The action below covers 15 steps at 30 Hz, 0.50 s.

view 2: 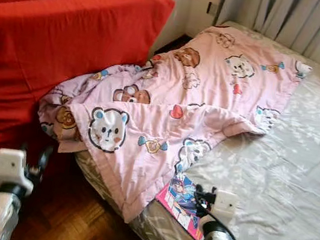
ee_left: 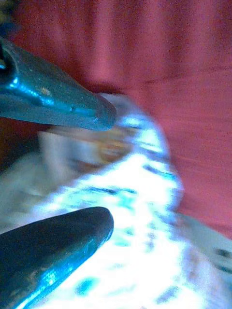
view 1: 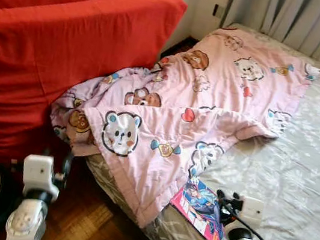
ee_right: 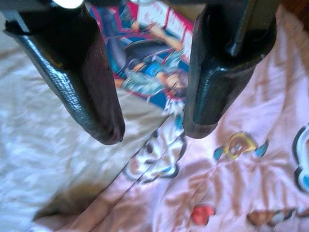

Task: Clean up the room

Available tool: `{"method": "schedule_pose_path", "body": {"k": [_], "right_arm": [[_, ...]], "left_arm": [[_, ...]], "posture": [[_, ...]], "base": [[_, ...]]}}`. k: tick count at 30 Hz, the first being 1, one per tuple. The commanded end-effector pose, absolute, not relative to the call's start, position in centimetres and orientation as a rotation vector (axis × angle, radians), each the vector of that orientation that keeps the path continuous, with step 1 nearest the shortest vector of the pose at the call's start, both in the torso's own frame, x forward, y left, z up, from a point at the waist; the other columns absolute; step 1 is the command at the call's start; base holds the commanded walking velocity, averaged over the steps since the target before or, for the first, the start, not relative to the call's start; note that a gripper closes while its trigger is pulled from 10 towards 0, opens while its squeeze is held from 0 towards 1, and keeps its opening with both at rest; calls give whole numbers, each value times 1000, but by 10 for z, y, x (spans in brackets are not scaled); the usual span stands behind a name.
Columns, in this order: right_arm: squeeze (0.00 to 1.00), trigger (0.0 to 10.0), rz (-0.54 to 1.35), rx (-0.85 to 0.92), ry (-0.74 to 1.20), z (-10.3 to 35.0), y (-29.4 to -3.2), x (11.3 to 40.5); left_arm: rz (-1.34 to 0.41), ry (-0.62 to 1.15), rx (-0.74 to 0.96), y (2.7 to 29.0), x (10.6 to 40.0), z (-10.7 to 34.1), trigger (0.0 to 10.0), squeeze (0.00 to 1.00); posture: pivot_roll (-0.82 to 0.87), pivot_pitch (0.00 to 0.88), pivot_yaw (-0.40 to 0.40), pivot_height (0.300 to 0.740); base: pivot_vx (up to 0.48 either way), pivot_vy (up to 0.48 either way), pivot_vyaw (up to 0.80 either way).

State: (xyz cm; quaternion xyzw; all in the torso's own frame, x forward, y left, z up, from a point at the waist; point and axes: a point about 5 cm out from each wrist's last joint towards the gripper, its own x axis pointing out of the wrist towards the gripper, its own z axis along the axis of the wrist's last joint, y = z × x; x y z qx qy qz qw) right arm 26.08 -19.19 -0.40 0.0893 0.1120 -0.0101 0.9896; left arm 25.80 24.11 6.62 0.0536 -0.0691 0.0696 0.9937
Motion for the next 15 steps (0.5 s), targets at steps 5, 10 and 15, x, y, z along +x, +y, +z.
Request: {"method": "schedule_pose_path", "body": {"k": [5,10,15], "right_arm": [[0,10000,-35,184,186,-4,-190,250],[0,10000,-44,178,195,-7,-187,244],[0,10000,-48,128,250,-10,-186,247]], "left_arm": [[114,-76,48,228,240,56,10000,0],[127,-39,47,227,229,58,10000,0],[92,-46,30,220,234,64,10000,0]], "posture": [[-11,166,-39,740],[-19,157,-44,740],[-9,144,-46,732]], "base": [[0,0,0],[0,0,0],[0,0,0]]}}
